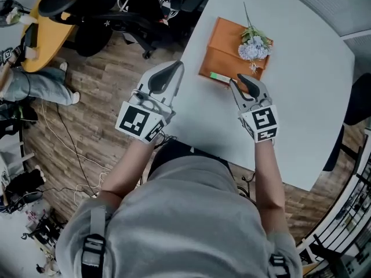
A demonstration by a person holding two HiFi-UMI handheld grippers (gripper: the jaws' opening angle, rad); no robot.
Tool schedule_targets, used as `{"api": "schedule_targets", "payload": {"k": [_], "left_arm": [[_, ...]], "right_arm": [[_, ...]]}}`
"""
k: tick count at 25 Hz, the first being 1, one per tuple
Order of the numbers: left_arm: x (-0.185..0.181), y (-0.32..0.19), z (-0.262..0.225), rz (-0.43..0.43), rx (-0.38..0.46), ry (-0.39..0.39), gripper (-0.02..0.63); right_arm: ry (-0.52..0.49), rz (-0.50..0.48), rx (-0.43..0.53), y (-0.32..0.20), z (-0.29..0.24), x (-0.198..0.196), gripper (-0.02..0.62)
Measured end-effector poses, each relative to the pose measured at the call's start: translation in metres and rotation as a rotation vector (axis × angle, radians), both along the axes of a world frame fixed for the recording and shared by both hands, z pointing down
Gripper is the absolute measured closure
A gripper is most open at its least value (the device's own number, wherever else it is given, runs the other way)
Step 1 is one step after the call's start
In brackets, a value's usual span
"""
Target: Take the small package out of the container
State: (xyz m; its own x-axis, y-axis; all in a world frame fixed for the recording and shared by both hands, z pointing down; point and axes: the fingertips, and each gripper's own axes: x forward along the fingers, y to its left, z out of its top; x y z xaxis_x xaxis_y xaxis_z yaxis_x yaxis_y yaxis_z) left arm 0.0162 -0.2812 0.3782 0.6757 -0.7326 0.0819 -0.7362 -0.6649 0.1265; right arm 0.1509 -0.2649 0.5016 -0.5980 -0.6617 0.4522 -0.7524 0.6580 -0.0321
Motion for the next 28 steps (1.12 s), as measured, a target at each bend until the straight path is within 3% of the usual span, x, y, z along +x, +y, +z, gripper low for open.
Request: {"api": "schedule_targets", "payload": {"k": [2,3,11,14,18,20,24,28], "left_arm": [[-0.002,0.000,0.004,0.000,-0.005,-0.005,0.584],[-0.003,-0.001,0.005,-0.001,-0.005,-0.009,0.584],[-0.021,-0.006,0.010,-0.037,-0.010,-0.025,0.584],[-0.024,-0.006,0.011,-0.043,-0.009,-0.028,0.584],[-0.028,-0.006,0.011,-0.051,-0.009,-0.022,0.584],[-0.030,-0.006,0.011,-0.054,-0.009,-0.023,0.584],[-0.031,-0.006,0.010,-0.059,-0.006,-0.026,0.584],[-0.030,-0.008,0.005,-0.060,0.004,-0.022,0.584]], "right_arm": [[0.037,-0.074,-0.064,-0.003,0.029,-0.013,0.429],[0.057,-0.105,-0.090,-0.004,0.043,-0.018,0.419],[0.394,-0.271,-0.151,-0.011,0.112,-0.028,0.397],[0.464,-0.315,-0.170,-0.006,0.124,-0.033,0.399],[0.498,-0.330,-0.184,-0.004,0.132,-0.035,0.407],[0.511,-0.328,-0.183,-0.005,0.132,-0.034,0.457],[0.505,-0.339,-0.191,-0.005,0.129,-0.033,0.463],[0.407,-0.251,-0.162,-0.012,0.102,-0.027,0.476]]}}
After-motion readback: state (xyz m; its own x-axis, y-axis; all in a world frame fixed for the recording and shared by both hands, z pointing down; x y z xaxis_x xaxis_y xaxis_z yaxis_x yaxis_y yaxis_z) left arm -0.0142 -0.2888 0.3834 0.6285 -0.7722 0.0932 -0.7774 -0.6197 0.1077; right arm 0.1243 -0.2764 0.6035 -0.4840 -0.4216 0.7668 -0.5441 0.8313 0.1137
